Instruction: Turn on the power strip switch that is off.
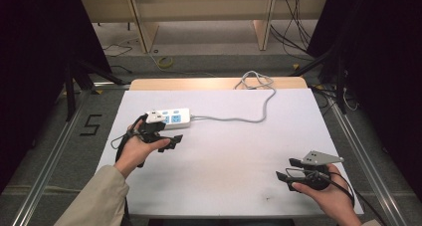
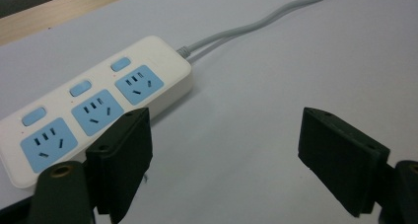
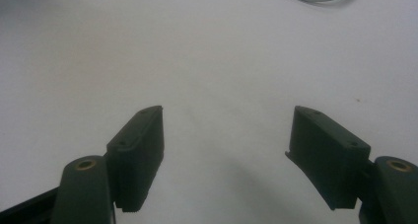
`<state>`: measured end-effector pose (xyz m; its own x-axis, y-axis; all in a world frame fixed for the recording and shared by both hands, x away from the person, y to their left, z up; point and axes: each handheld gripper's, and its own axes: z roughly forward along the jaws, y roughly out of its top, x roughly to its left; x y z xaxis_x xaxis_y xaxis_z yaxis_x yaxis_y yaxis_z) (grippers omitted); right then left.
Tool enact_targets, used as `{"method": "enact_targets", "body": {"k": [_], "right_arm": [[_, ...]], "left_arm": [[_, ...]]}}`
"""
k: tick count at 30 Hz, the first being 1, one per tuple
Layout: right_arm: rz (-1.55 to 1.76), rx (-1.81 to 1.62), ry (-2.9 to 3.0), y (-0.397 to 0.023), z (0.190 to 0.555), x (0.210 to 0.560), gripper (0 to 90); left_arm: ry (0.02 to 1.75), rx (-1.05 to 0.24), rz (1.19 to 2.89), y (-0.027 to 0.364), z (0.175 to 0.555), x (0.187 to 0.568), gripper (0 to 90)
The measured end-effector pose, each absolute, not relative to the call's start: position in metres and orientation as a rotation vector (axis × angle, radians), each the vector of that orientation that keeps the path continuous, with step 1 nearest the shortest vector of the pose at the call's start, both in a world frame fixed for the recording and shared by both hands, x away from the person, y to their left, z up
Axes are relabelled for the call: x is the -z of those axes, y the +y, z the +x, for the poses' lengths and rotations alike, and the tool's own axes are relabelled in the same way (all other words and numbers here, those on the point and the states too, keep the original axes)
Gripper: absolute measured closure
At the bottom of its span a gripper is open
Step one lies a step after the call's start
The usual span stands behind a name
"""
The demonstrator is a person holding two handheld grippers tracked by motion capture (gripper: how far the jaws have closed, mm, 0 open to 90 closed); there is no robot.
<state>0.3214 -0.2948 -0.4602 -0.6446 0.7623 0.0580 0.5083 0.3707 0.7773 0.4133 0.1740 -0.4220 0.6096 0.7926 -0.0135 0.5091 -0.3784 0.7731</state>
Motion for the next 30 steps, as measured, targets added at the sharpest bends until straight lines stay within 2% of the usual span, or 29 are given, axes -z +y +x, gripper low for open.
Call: {"method": "enact_targets", "body": {"k": [20, 30], "right_arm": [[1.113, -1.159, 2.327, -0.295, 0.321, 0.460, 29.3], [1.103, -1.162, 2.328, -0.295, 0.320, 0.459, 29.3]], "left_arm": [[0.973, -0.497, 2.084, 0.184, 0.359, 0.448, 20.2], [0.955, -0.508, 2.113, 0.184, 0.355, 0.452, 19.8]]}}
